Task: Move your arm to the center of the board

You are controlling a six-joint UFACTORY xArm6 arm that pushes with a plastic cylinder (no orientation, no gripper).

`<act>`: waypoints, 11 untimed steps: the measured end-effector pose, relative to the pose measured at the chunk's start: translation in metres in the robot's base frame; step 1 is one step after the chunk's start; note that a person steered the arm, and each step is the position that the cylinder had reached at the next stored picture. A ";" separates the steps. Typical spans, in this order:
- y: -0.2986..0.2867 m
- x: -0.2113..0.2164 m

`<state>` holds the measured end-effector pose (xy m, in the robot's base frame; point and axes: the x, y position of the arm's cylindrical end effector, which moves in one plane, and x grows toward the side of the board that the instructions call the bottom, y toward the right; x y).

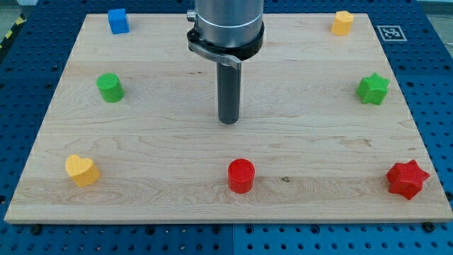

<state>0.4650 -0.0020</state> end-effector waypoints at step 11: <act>0.000 -0.008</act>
